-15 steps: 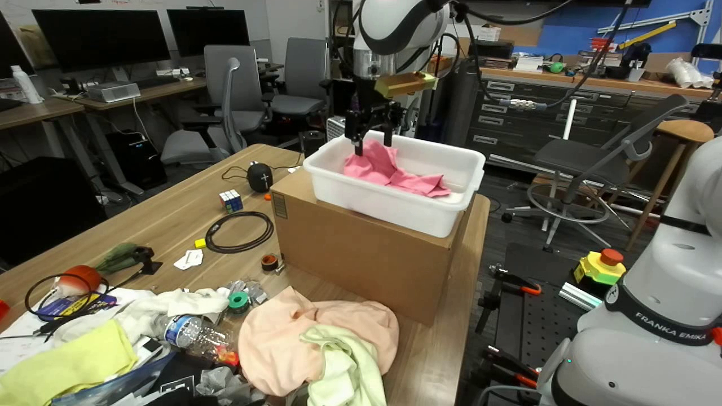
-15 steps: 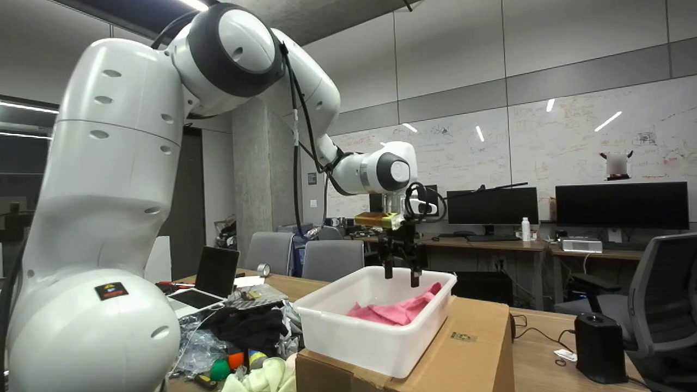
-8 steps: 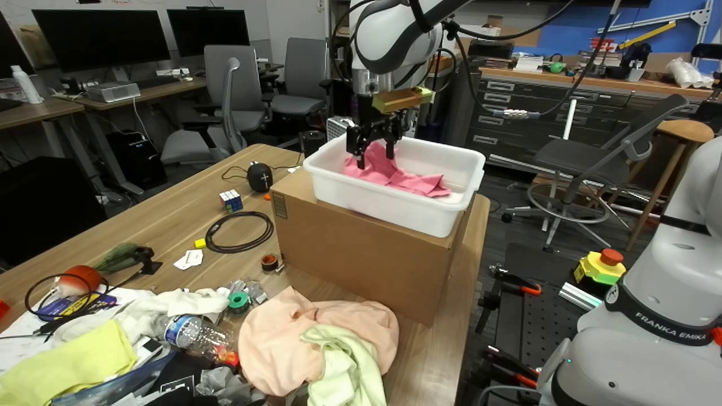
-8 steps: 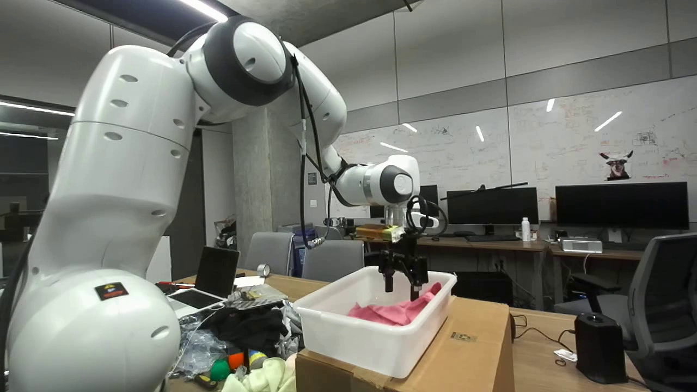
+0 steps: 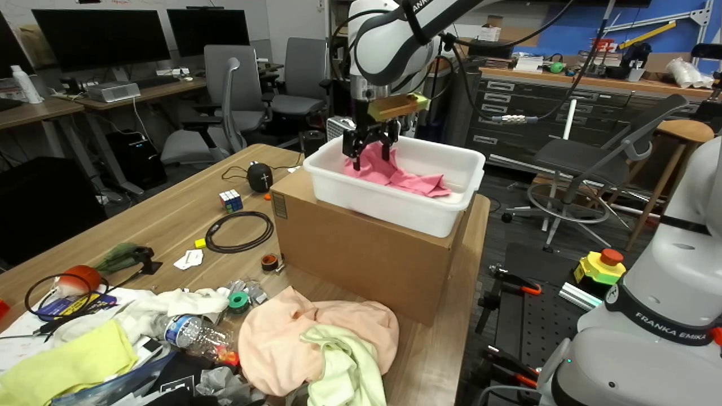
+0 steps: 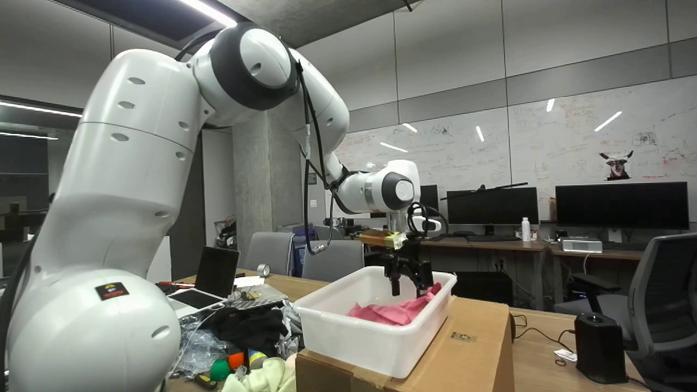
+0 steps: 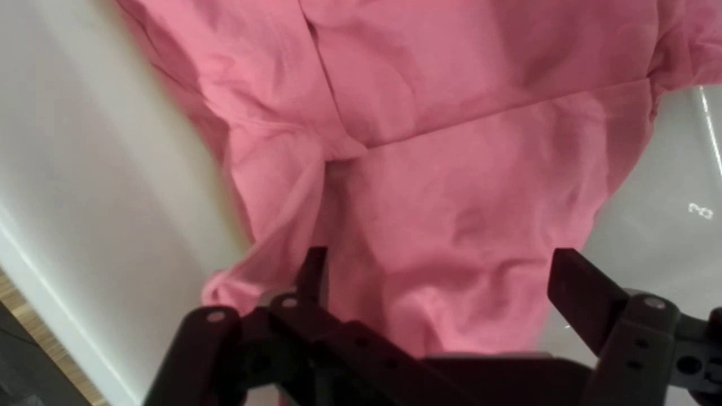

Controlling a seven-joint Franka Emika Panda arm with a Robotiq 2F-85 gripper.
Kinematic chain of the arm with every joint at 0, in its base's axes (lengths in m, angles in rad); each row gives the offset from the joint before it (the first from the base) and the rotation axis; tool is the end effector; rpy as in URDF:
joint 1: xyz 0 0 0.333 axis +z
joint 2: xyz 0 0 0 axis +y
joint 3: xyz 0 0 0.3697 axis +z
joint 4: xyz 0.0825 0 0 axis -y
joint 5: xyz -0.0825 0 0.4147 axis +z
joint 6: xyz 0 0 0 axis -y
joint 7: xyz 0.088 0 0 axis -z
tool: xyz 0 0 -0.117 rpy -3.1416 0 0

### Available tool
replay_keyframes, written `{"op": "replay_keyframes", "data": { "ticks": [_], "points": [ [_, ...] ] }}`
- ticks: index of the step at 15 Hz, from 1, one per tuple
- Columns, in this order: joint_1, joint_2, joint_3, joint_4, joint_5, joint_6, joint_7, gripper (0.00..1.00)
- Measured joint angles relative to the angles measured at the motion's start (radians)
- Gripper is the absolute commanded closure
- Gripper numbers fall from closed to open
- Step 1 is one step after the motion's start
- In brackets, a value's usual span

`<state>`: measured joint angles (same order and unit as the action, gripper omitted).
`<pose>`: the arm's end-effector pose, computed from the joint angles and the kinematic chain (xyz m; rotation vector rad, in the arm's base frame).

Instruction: Pick up the clothes from the box and put them on the table

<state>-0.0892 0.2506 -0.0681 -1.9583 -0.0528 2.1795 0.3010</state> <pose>0.6304 -0.1004 0.3708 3.0102 -0.6504 -0.0380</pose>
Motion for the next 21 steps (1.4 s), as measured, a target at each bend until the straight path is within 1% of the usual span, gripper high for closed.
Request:
{"op": "replay_keyframes", "data": {
  "ticks": [5, 15, 16, 17, 21],
  "points": [
    [0.008, 0.016, -0.01, -0.007, -0.042, 0.046, 0.042, 0.0],
    [0.01, 0.056, -0.015, -0.016, -0.042, 0.069, 0.05, 0.0],
    [0.01, 0.061, -0.017, -0.016, -0.042, 0.072, 0.05, 0.25],
    [0.01, 0.063, -0.018, -0.017, -0.042, 0.076, 0.05, 0.27],
    [0.01, 0.065, -0.02, -0.017, -0.042, 0.088, 0.05, 0.58]
  ]
}}
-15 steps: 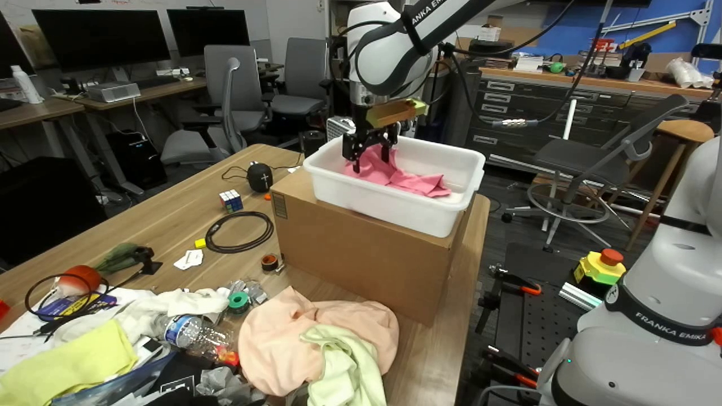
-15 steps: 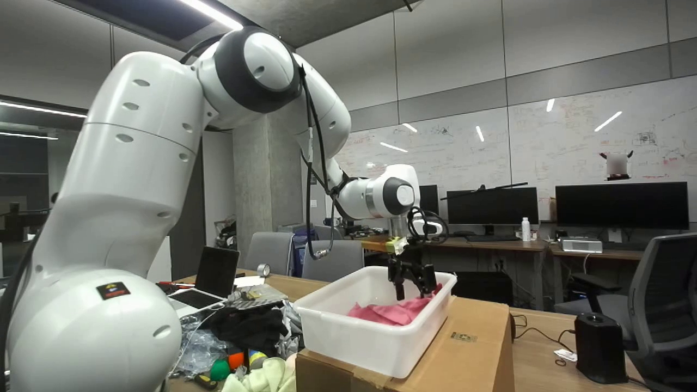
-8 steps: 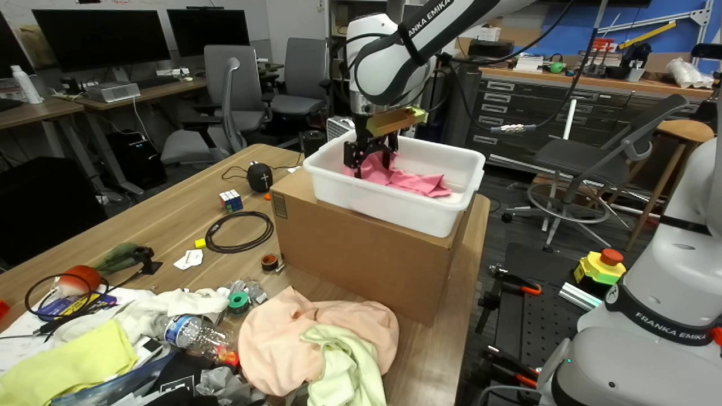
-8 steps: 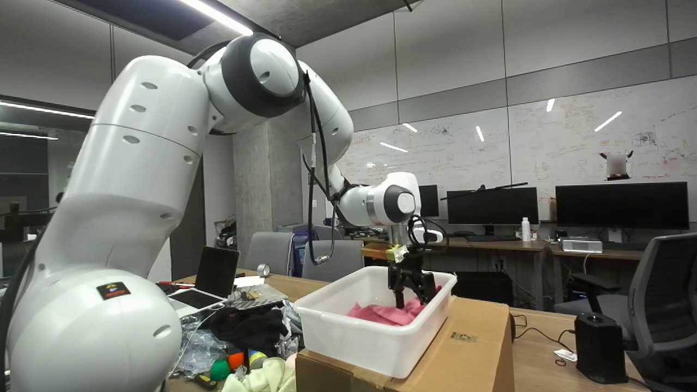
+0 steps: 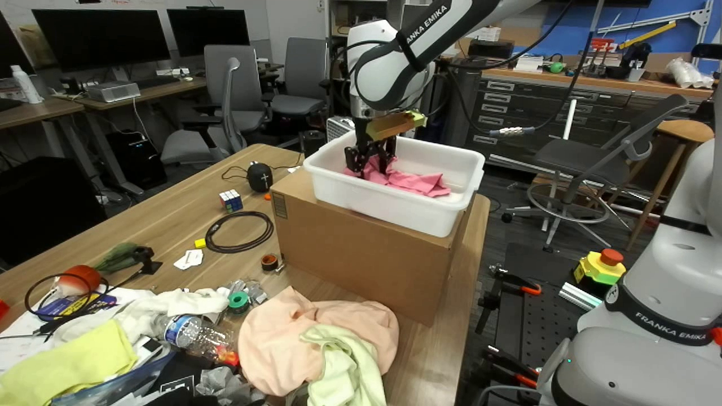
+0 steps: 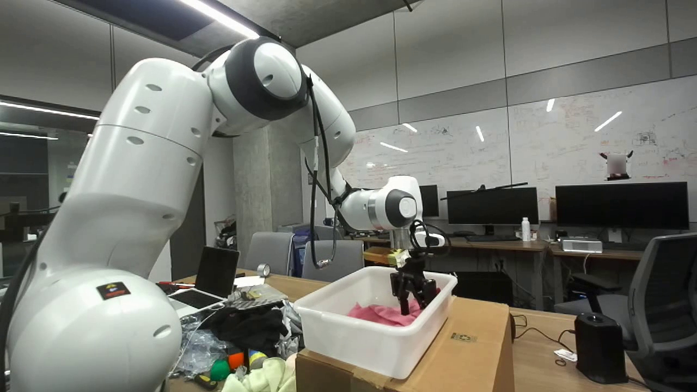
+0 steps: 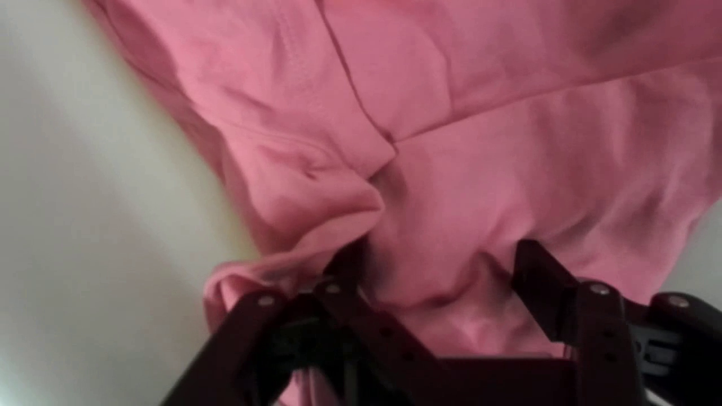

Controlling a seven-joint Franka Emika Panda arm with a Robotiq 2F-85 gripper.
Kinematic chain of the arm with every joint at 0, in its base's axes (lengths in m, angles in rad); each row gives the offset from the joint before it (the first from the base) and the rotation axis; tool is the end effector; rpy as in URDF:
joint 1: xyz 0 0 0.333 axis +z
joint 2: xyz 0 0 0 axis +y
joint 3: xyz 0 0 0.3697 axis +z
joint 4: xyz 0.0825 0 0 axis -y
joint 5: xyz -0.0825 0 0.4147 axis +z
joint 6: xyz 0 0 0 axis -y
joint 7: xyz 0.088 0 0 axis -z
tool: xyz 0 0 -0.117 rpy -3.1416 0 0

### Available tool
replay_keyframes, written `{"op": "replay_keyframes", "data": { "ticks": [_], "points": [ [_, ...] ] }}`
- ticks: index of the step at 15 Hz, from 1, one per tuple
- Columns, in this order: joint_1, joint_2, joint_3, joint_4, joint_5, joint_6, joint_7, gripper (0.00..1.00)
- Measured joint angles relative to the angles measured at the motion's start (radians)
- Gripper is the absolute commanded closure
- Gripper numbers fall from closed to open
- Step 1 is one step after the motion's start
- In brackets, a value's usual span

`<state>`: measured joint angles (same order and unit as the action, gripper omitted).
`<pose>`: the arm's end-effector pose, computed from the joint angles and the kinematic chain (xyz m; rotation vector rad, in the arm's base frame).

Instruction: Pick up the clothes from the box and put them on the table

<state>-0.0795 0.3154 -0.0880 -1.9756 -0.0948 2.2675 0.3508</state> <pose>0.6355 -0.1079 0.3293 2.9630 -0.6822 -0.0210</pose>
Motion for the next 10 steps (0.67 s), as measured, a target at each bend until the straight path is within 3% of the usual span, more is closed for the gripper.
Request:
{"op": "replay_keyframes", "data": {
  "ticks": [4, 8, 10],
  "points": [
    [0.001, -0.005, 0.0, 0.002, 0.0, 0.006, 0.0, 0.88],
    [0.001, -0.006, -0.003, 0.002, 0.0, 0.02, 0.0, 0.95],
    [0.001, -0.007, -0.004, 0.002, 0.002, 0.025, 0.0, 0.91]
  ]
}}
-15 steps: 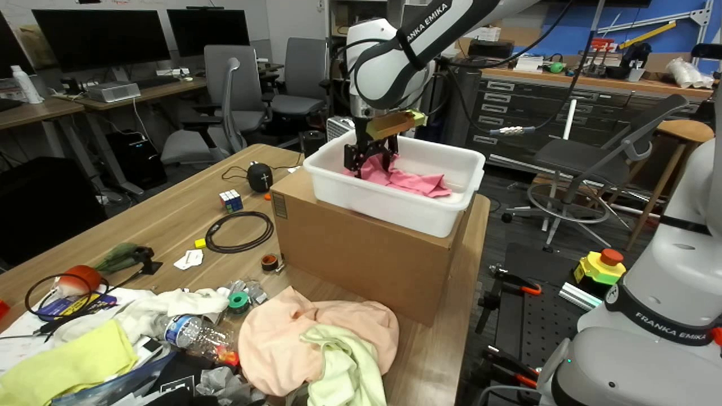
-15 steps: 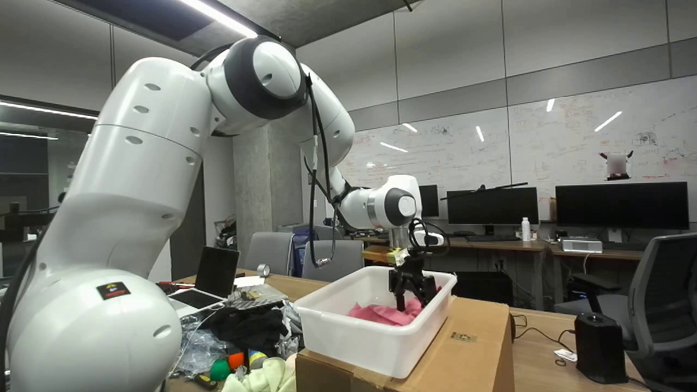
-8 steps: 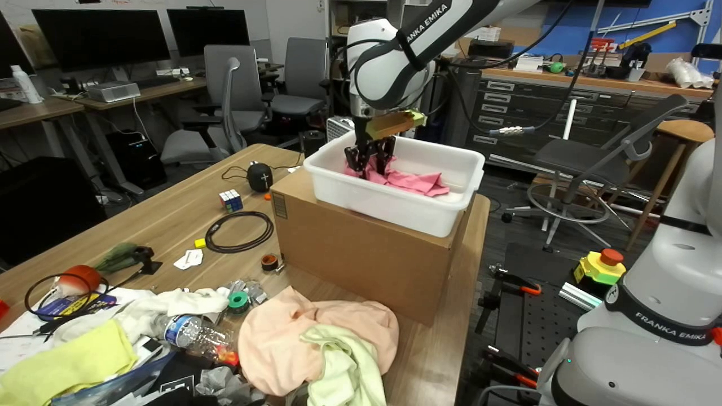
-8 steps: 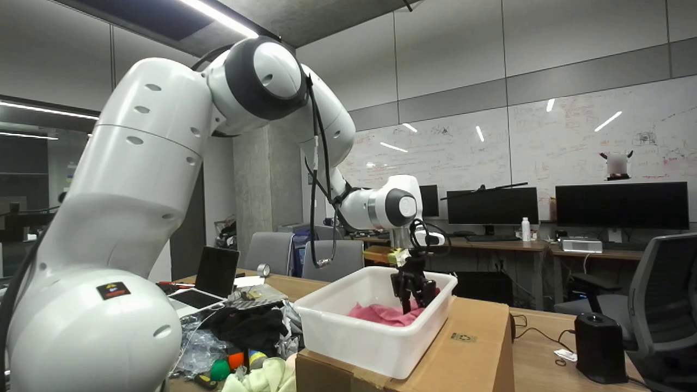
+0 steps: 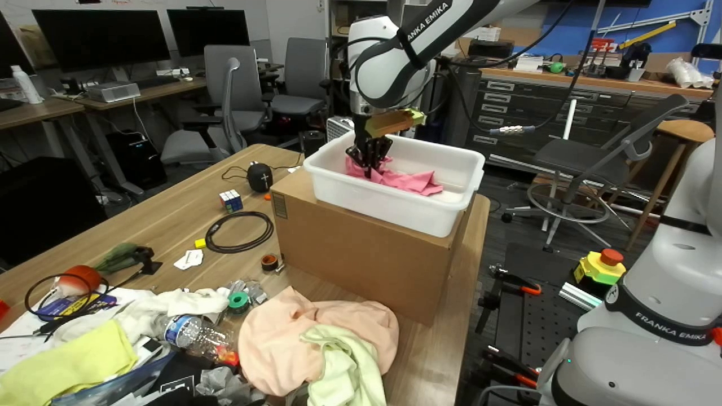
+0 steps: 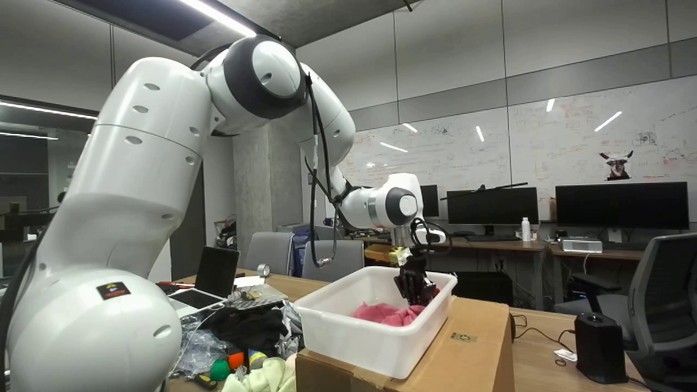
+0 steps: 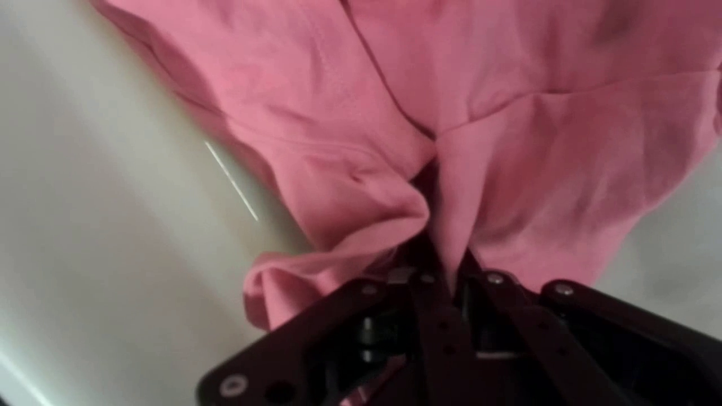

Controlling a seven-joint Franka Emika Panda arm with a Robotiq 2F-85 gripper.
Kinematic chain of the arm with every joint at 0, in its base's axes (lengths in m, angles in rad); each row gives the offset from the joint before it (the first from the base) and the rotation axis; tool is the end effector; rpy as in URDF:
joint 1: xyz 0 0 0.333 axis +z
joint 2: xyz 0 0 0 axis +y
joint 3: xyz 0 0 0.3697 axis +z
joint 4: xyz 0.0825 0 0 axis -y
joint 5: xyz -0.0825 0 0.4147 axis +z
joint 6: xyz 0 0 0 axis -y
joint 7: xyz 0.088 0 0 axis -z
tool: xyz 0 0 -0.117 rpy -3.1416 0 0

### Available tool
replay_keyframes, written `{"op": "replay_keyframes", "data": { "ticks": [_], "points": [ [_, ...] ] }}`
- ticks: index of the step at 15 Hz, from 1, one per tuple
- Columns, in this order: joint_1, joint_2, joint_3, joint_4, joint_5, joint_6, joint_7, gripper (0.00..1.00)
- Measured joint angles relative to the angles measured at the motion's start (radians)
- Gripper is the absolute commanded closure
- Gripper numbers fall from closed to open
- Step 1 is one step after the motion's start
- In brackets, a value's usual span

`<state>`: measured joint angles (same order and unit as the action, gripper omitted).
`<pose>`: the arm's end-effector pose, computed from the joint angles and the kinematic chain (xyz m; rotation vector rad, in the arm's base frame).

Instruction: Pick up the clothes from the box and put them on the table

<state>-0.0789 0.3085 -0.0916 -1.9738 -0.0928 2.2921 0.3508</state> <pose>0.6387 -0.1098 0.3367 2.9663 -0.6881 0.0291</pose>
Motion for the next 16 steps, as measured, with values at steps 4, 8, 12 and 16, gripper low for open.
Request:
{"op": "replay_keyframes", "data": {
  "ticks": [4, 8, 12, 16],
  "points": [
    [-0.001, -0.004, 0.0, 0.0, 0.029, 0.015, 0.0, 0.9],
    [-0.006, -0.059, -0.003, -0.019, 0.083, 0.069, -0.001, 0.9],
    [-0.01, -0.212, -0.018, -0.093, 0.087, 0.176, -0.001, 0.9],
    [-0.011, -0.387, -0.02, -0.174, 0.087, 0.269, -0.001, 0.9]
  ]
}}
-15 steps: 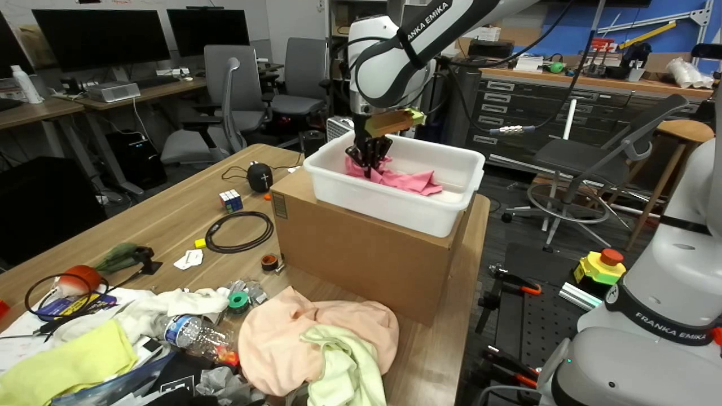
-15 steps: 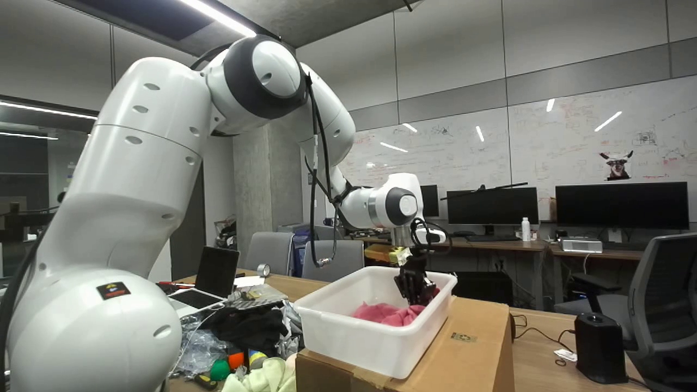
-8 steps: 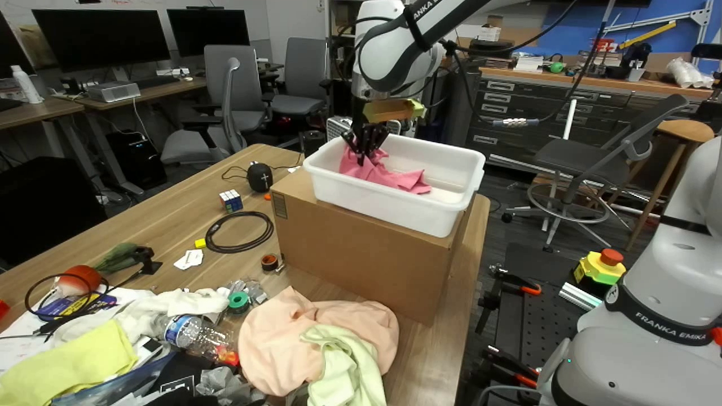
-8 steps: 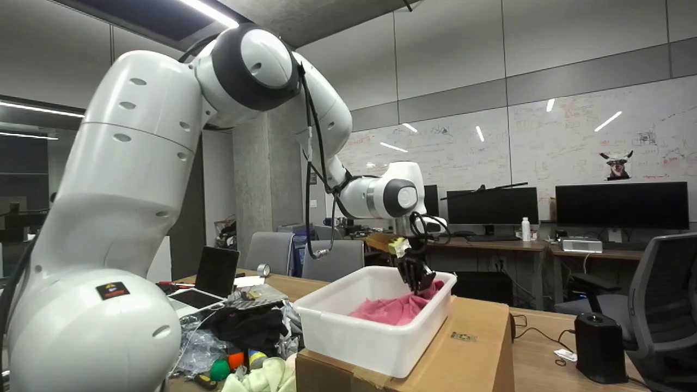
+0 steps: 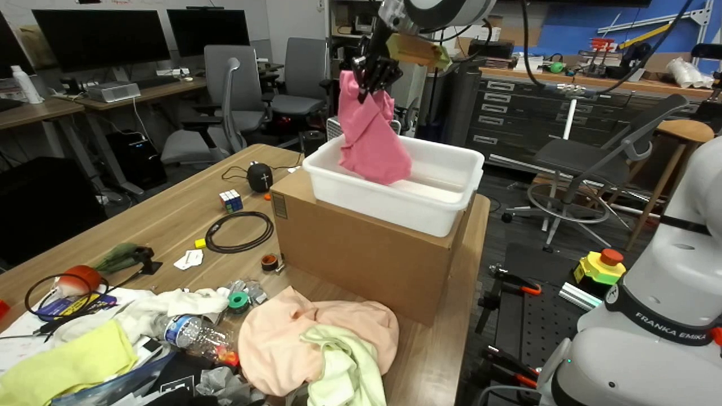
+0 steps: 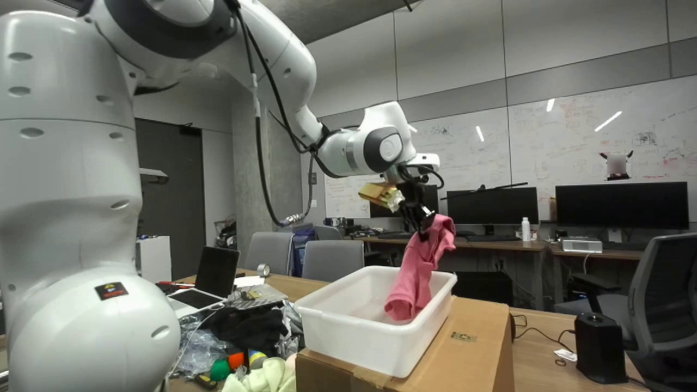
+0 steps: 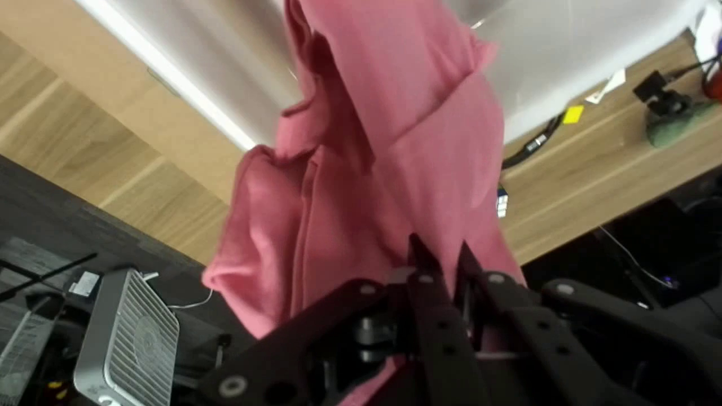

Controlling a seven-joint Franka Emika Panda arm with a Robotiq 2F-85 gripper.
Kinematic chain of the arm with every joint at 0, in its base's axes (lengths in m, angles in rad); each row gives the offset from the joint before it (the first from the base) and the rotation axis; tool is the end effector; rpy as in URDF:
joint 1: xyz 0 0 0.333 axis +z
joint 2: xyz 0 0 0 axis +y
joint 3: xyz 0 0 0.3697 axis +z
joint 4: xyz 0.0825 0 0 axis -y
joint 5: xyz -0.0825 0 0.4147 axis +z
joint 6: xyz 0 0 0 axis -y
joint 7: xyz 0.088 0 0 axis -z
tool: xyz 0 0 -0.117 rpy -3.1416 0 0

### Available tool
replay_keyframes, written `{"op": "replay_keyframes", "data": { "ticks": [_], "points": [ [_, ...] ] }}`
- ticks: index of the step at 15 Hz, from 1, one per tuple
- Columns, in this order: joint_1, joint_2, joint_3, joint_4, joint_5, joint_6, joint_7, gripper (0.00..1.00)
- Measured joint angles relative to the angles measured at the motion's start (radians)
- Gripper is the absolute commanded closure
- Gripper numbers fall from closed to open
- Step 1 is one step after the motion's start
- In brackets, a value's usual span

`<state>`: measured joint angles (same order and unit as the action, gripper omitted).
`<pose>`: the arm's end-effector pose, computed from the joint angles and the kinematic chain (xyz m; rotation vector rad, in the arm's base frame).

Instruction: Pick up the clothes from the box and put them on the table

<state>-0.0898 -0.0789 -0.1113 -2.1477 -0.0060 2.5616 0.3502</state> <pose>0.5777 -0.1192 0.5207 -2.8957 0.8154 -0.7533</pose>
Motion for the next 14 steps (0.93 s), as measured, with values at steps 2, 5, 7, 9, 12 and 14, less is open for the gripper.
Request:
{"op": "replay_keyframes", "data": {
  "ticks": [2, 5, 7, 9, 12, 14],
  "points": [
    [0.0, -0.075, 0.006, -0.03, -0.001, 0.026, 0.0, 0.9],
    [0.0, -0.167, 0.025, -0.063, -0.001, 0.051, 0.0, 0.9],
    [0.0, -0.217, 0.043, -0.08, -0.001, 0.063, 0.0, 0.9],
    [0.0, -0.256, 0.067, -0.094, -0.002, 0.064, -0.002, 0.91],
    [0.007, -0.286, 0.118, -0.107, -0.004, 0.05, -0.018, 0.91],
    [0.027, -0.288, 0.162, -0.108, -0.009, 0.029, -0.034, 0.91]
  ]
}}
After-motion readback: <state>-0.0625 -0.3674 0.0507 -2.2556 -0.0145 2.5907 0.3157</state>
